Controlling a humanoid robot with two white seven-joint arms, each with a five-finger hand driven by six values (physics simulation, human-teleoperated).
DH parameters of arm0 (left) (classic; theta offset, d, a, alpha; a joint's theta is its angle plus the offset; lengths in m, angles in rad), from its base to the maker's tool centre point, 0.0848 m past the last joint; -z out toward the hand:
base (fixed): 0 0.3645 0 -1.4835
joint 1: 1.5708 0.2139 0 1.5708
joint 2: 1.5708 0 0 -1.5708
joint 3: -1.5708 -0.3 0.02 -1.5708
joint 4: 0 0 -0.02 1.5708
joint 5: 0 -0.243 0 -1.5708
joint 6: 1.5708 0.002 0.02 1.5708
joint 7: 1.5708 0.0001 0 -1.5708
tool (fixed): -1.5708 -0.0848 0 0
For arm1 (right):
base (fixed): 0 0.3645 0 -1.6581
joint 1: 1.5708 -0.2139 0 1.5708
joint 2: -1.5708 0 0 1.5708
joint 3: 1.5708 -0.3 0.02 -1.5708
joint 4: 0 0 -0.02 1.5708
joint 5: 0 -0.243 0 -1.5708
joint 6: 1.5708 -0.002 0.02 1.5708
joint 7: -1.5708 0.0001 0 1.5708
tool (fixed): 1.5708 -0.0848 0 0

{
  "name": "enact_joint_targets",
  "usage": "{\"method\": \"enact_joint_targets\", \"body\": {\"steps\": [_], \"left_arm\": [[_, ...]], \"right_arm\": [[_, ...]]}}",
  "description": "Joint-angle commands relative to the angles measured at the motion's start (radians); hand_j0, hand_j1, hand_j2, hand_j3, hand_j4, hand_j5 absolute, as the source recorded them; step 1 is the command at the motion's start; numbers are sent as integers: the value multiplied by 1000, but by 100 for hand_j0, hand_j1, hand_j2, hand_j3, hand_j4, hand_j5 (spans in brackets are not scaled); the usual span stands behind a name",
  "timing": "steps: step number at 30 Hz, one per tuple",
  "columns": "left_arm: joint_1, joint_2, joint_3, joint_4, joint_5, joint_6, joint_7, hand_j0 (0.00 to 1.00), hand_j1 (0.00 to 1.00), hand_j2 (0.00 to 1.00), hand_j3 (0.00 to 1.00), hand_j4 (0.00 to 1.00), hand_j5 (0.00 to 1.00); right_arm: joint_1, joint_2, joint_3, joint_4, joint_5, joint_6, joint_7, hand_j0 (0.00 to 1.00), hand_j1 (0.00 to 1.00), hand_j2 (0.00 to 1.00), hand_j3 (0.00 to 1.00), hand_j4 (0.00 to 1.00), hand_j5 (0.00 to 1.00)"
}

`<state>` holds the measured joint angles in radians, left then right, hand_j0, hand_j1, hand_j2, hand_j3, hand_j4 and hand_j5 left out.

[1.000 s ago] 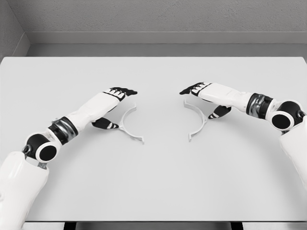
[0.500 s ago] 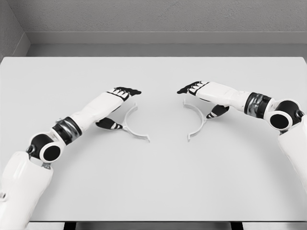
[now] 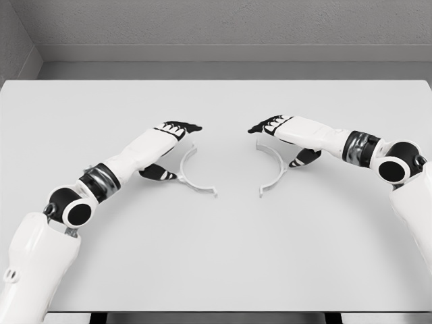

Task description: Assemble PVC drainage pipe clamps

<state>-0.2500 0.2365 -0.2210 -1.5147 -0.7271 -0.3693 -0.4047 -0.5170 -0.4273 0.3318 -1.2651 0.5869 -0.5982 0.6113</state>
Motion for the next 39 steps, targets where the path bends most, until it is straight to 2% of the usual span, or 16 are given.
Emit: {"method": "enact_joint_targets", "body": {"steps": [1, 39], "left_arm": [[0, -2, 0, -1, 3, 17, 0, 100, 100, 100, 100, 100, 100], [-37, -25, -8, 47, -15, 17, 0, 100, 100, 100, 100, 100, 100]], "right_arm": [[0, -1, 0, 0, -7, 3, 0, 100, 100, 100, 100, 100, 100], [2, -1, -11, 1, -7, 1, 0, 100, 100, 100, 100, 100, 100]]}}
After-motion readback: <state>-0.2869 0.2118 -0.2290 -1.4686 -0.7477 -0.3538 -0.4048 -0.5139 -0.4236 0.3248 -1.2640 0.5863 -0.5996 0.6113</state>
